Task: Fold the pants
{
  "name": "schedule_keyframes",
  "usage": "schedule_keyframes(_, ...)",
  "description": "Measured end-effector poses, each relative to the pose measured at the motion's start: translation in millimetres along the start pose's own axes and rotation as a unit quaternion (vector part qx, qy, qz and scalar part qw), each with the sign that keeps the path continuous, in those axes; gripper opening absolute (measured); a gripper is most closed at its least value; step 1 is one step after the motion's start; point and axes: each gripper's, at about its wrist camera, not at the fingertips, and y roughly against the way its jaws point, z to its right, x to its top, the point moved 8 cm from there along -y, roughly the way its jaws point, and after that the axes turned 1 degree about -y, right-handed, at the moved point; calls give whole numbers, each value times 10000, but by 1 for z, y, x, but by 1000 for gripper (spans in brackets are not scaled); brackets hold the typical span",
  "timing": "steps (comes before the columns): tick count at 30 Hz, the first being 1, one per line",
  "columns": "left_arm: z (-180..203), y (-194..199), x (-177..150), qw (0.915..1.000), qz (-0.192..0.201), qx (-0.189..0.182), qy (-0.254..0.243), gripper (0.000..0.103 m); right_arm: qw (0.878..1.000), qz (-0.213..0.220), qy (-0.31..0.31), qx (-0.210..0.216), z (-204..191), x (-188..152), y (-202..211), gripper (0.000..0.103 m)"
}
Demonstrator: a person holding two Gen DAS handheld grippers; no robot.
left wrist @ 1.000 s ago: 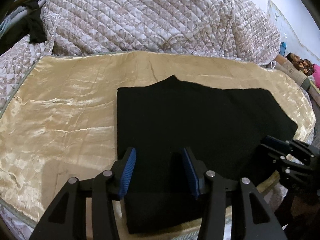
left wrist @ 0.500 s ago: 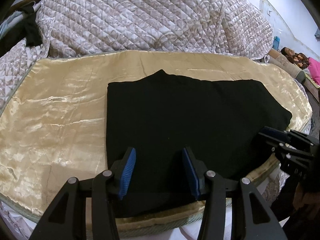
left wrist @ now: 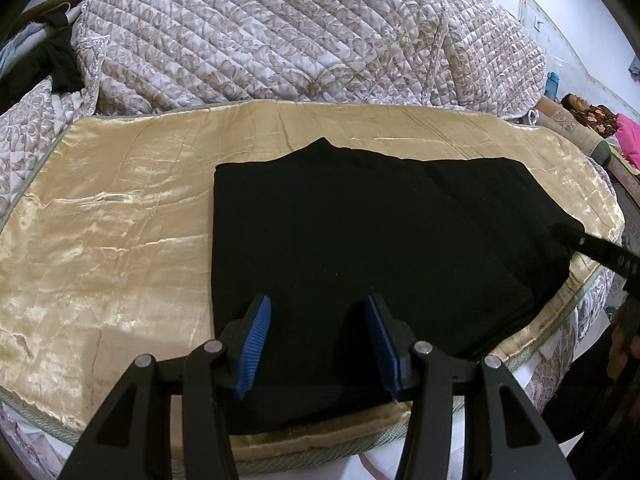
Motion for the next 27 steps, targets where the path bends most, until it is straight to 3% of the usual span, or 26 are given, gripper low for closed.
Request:
schedule_keyframes(5,0,0,0,10000,-2,-9,4,54,9957,279,-845,-257,52,15,16,48)
schedule_keyframes(8,0,0,0,10000,-2,-8,8,54,9859,578,-1460,-569,87,19,28,57)
schedule_keyframes(11,0,0,0,10000,-2,-13,9,54,9736,494,-2158,-557,115,12,25,57)
schedule_keyframes(16,-1,0,0,10000,-1,-16,5,54,9683,333,-2461,-251,118,6,12,57)
schedule_keyframes(22,0,0,0,10000,1,-17,3,55,9680,136,-2505,90,93,-12,3,58)
schedule_keyframes(27,1,0,0,10000,1,-8,-8,57,9631,165,-2677,223,98,-2,-4,59)
